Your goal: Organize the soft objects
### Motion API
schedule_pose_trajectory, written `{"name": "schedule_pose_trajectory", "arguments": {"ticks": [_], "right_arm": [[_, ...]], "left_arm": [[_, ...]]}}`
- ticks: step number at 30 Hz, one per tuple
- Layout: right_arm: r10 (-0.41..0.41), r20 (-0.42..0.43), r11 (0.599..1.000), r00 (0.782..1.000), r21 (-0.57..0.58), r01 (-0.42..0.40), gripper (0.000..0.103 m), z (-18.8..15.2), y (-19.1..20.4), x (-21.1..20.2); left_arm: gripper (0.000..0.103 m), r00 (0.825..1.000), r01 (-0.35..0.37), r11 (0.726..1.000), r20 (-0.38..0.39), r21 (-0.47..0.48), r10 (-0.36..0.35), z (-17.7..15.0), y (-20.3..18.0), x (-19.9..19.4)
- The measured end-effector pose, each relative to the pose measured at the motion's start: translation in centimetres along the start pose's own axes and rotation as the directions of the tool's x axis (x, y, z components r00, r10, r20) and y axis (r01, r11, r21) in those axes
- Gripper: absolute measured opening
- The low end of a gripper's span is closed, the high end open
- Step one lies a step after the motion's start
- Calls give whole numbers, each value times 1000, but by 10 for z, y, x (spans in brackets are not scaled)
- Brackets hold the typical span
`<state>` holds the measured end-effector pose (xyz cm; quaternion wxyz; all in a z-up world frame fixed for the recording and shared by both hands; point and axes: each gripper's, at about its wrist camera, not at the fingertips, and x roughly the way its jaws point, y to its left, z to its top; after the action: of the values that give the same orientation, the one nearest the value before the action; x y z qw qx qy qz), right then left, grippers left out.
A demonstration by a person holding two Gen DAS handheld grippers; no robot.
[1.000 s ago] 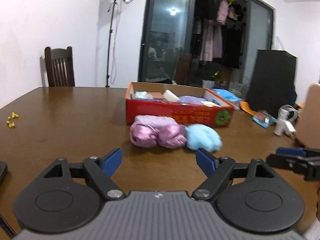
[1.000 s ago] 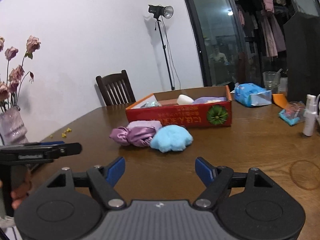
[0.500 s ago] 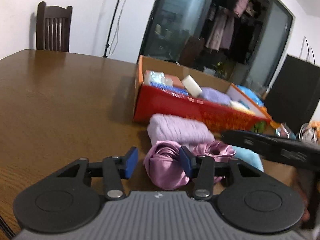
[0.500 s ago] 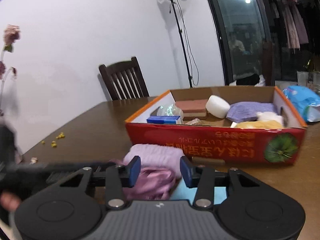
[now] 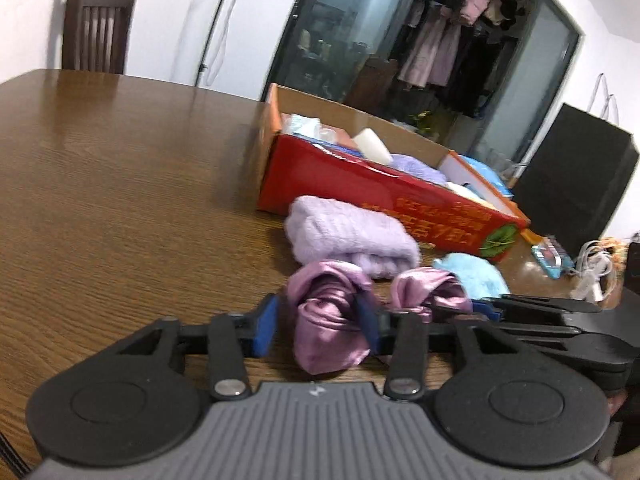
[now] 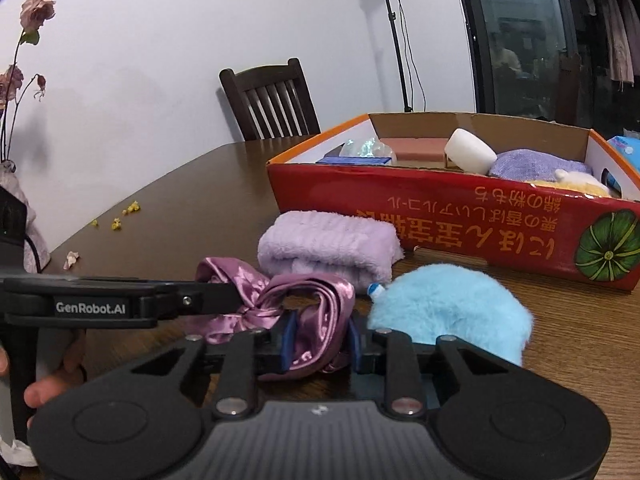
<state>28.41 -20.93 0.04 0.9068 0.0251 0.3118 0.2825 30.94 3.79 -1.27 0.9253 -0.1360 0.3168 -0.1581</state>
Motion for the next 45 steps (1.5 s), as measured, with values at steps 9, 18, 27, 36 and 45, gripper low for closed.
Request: {"name": "schedule_pose_trajectory", "arguments": {"ticks": [9, 18, 27, 36, 45], "right_arm": [[-18, 82, 998, 996, -52, 23, 14, -7, 30, -43], [13, 22, 999, 1000, 30, -14, 16, -80, 32, -128], [-1, 58, 993, 998, 118, -5, 25, -99, 20, -153], [-5, 125, 993, 992, 116, -10, 9, -68, 10, -154], [-68, 224, 998, 972, 31, 63, 9, 80, -48, -96]], "left_arm": [[21, 999, -7, 1000, 53, 3, 7, -21, -28, -44], [21, 998, 61, 998, -28, 24, -60, -80, -73, -88], [21, 999, 36, 997, -42, 69, -33, -90, -92, -86], [21, 994, 82, 992, 60, 97, -88, -49, -98, -90], [22, 984, 83, 981, 141, 173, -108, 102, -99, 9]]}}
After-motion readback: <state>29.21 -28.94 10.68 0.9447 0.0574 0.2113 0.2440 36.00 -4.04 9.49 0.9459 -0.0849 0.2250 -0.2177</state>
